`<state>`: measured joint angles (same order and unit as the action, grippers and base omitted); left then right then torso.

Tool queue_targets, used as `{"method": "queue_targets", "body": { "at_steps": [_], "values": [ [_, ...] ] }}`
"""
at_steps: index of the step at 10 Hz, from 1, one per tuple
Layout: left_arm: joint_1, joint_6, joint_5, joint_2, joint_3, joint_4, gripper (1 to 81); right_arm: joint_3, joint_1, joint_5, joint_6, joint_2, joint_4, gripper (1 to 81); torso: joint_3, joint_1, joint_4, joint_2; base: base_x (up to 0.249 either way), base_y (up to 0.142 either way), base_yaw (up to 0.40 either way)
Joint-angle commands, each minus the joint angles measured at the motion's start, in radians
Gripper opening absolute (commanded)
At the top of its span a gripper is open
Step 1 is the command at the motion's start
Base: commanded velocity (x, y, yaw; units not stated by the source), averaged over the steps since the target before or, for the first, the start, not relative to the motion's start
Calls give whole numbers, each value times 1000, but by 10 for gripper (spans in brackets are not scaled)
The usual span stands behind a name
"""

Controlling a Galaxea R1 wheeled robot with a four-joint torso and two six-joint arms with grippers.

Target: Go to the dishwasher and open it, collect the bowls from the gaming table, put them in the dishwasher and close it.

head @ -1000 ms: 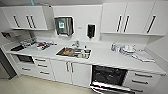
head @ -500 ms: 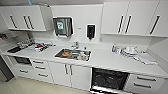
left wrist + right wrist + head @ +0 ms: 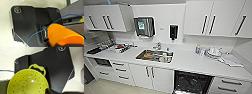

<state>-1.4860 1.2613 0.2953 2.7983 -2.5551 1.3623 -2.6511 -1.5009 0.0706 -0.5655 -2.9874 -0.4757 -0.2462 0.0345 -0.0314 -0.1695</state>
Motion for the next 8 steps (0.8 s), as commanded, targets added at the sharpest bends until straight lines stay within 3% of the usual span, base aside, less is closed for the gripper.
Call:
{"method": "queue_targets", "body": {
  "at_steps": [1, 8],
  "values": [
    [37, 3, -19, -19, 1, 6, 10, 5, 41, -41, 3, 3, -9, 10, 0, 0, 0, 0, 123, -76, 0],
    [37, 3, -19, -19, 1, 6, 10, 5, 40, -41, 1, 3, -9, 10, 0, 0, 0, 0, 123, -65, 0]
  ]
}}
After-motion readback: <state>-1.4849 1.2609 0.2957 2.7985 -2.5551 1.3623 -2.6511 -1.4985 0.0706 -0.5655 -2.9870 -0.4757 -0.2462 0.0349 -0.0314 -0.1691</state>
